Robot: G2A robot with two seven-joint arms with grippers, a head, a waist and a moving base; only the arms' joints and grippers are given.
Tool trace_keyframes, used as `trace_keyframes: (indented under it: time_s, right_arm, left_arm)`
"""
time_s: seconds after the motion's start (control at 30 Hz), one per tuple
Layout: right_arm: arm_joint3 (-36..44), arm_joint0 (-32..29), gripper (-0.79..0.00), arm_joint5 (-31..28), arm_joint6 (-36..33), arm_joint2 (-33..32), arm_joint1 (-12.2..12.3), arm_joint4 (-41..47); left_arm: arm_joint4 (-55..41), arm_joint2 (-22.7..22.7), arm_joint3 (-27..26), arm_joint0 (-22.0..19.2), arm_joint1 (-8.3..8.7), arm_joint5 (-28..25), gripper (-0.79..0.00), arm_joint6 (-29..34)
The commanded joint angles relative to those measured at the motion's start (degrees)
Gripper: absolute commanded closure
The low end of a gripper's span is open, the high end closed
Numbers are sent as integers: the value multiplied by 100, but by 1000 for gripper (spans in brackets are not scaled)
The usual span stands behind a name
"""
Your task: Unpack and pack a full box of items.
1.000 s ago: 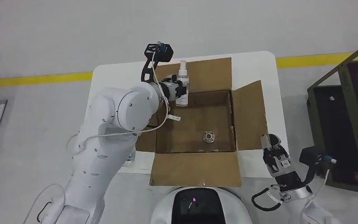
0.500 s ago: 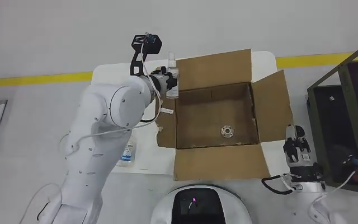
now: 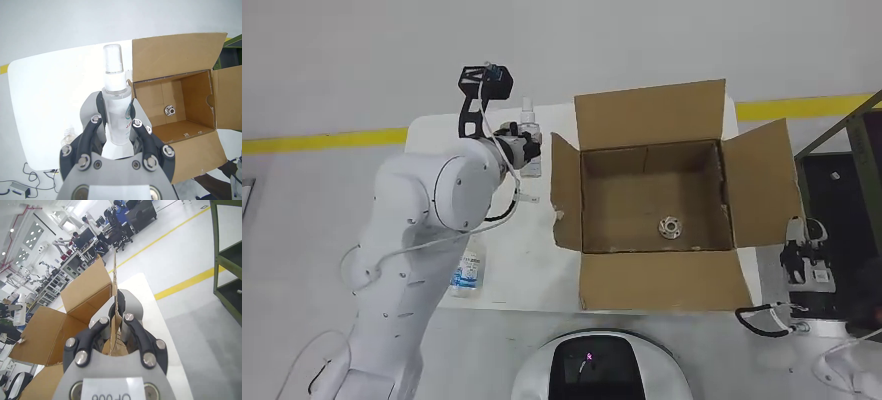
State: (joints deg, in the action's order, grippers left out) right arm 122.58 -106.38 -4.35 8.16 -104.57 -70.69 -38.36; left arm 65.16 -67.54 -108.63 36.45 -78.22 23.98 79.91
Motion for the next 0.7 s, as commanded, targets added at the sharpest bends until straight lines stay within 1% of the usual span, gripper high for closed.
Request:
trace_keyframes:
  time_s: [0.0,0.37,0.43,0.5,0.57,0.67]
  right_arm:
    - [-9,7,0,-13,-10,-12,-1,17]
    - [-9,7,0,-13,-10,-12,-1,17]
    - [-9,7,0,-13,-10,-12,-1,17]
    - [-9,7,0,-13,-10,-12,-1,17]
    - [-9,7,0,-13,-10,-12,-1,17]
    - [-9,7,0,-13,-10,-12,-1,17]
  left_arm:
    - [-65,25,0,1,-9,38,0,1]
    - [-65,25,0,1,-9,38,0,1]
    - [-72,59,-25,121,-1,-221,0,-257]
    - [-27,39,-30,150,10,-370,0,-287]
    - [118,14,-59,139,32,-539,0,-150]
    - [169,-27,-196,187,76,-974,0,279]
